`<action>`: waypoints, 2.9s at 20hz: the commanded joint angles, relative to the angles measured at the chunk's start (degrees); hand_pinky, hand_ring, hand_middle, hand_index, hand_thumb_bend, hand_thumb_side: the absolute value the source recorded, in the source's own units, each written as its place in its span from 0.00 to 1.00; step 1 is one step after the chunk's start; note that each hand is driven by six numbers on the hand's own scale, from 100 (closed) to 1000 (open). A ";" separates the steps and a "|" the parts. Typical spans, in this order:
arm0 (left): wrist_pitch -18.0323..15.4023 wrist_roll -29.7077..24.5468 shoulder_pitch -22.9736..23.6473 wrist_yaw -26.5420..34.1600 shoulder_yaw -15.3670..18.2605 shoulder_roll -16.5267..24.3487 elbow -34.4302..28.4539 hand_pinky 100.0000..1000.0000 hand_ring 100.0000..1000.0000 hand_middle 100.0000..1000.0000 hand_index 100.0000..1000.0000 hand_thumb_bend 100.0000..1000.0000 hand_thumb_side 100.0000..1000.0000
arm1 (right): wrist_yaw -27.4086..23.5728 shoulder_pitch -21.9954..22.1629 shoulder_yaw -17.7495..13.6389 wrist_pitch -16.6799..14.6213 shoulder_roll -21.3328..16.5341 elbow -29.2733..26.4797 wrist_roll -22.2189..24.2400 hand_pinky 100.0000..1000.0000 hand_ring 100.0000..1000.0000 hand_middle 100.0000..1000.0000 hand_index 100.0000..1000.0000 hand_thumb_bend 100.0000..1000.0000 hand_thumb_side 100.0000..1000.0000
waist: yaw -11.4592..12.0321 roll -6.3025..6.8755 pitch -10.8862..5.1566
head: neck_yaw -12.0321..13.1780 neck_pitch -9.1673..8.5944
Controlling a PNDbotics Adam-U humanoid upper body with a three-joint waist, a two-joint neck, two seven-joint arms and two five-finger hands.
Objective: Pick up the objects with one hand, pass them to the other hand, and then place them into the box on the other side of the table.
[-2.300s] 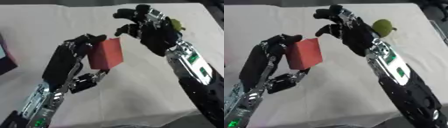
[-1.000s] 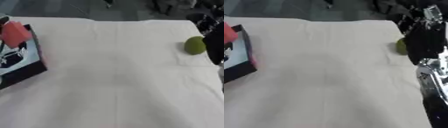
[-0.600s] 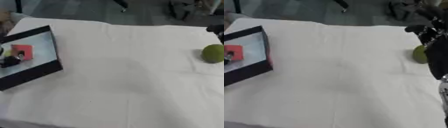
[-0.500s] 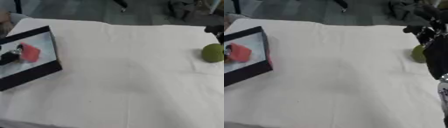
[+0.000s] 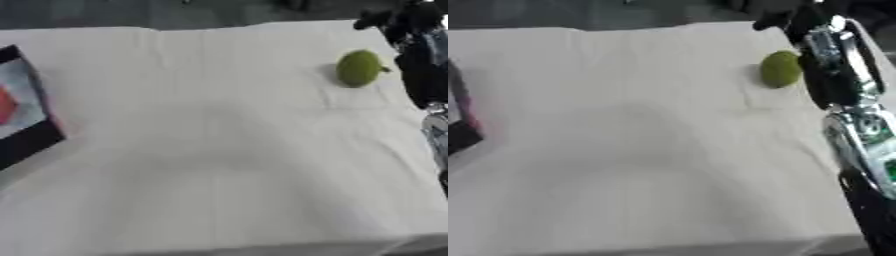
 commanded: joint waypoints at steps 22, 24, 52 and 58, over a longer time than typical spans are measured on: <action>-16.93 -15.00 -6.87 14.68 -10.24 -18.67 -5.36 0.60 0.30 0.74 0.96 0.00 0.70 | 19.00 3.40 -8.65 -17.27 -16.24 28.48 -3.62 0.96 0.83 0.93 0.92 0.00 0.71 | 11.42 -1.69 4.65 | -19.84 -5.96; -16.93 -15.10 -6.80 14.31 -10.39 -18.83 -5.36 0.60 0.30 0.74 0.96 0.00 0.70 | 22.74 3.44 -8.57 -17.90 -16.34 30.64 -3.90 0.97 0.85 0.93 0.92 0.00 0.68 | 11.64 -1.69 4.81 | -20.07 -6.08; -17.61 -15.79 -6.77 11.91 -12.34 -19.82 -5.36 0.61 0.30 0.74 0.96 0.00 0.70 | 50.13 6.81 -10.19 -5.99 -17.14 41.68 -28.38 0.90 0.76 0.70 0.76 0.00 0.06 | 14.48 -2.05 6.54 | -23.17 -8.93; -17.39 -15.70 -6.58 11.93 -12.42 -19.81 -5.36 0.61 0.30 0.74 0.96 0.00 0.70 | 49.74 7.13 -10.98 -2.56 -16.64 41.66 -32.07 0.82 0.60 0.48 0.54 0.00 0.00 | 14.65 -2.29 6.36 | -23.36 -9.06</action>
